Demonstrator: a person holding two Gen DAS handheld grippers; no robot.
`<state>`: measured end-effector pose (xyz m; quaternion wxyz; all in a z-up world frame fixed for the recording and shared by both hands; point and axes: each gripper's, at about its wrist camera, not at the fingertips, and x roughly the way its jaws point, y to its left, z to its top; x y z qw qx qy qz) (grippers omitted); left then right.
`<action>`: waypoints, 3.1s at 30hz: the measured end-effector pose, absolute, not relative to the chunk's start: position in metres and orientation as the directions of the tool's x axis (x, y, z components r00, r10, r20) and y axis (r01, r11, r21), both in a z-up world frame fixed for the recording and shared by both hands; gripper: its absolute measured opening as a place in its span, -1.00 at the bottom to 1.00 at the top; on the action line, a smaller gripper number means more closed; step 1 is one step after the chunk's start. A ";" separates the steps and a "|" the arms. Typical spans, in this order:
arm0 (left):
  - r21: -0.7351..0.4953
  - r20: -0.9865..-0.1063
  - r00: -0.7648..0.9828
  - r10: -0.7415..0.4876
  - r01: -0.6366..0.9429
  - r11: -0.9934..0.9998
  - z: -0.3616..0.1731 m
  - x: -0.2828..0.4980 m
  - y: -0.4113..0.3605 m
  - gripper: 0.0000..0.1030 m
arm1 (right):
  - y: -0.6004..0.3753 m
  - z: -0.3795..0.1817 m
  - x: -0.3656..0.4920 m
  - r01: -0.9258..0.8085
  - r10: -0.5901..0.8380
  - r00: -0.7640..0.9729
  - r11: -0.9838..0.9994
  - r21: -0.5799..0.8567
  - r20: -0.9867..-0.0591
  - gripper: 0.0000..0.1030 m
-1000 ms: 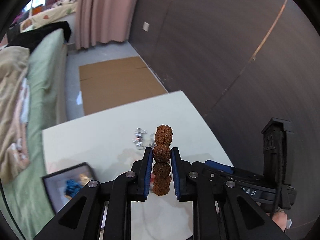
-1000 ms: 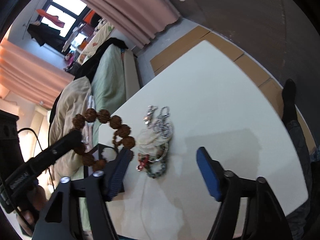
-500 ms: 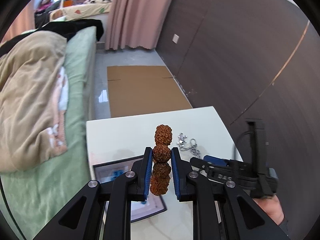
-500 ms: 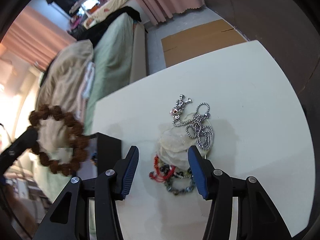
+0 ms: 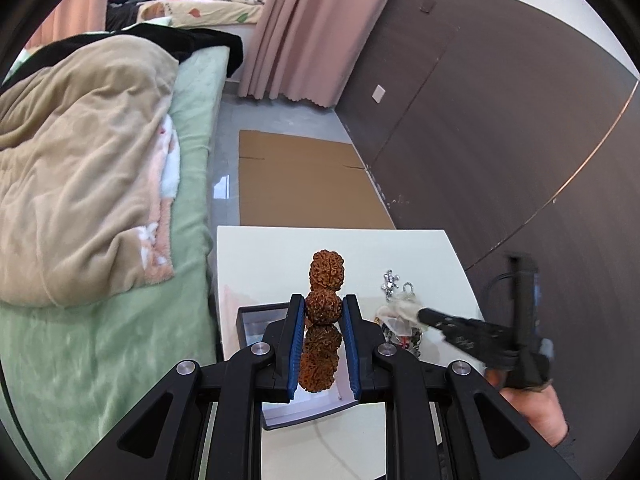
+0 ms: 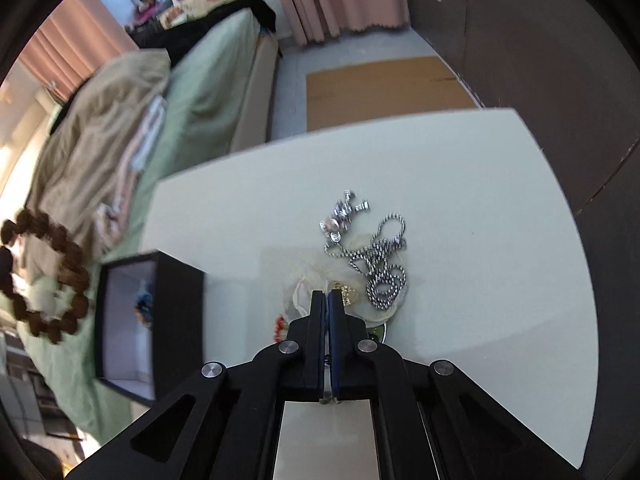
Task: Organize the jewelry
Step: 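Carry the brown bracelet toward the black box with the left tool while the right grasps the white pouch, then lower the brown bracelet into the box with the left tool while the right drops the white pouch in, then grasp the red string bracelet with the left tool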
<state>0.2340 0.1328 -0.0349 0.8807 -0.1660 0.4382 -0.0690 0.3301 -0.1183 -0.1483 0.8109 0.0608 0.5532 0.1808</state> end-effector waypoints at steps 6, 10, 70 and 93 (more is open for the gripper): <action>-0.368 -0.736 0.617 -0.279 -0.020 0.930 -0.033 0.225 0.138 -0.63 | -0.127 -0.105 0.321 -0.252 0.429 0.383 0.900 0.355 -0.818 -0.95; -0.374 -0.726 0.627 -0.282 -0.015 0.927 -0.029 0.218 0.143 -0.63 | -0.124 -0.078 0.314 -0.281 0.474 0.410 0.878 0.386 -0.780 -0.95; -0.348 -0.827 0.488 -0.278 -0.056 0.936 -0.088 0.230 0.122 0.32 | -0.146 -0.112 0.262 -0.154 0.556 0.392 0.825 0.544 -0.733 0.24; -0.319 -0.845 0.383 -0.373 0.198 0.927 -0.101 0.274 -0.009 -0.06 | -0.229 -0.135 0.258 0.025 0.504 0.460 0.816 0.578 -0.731 0.23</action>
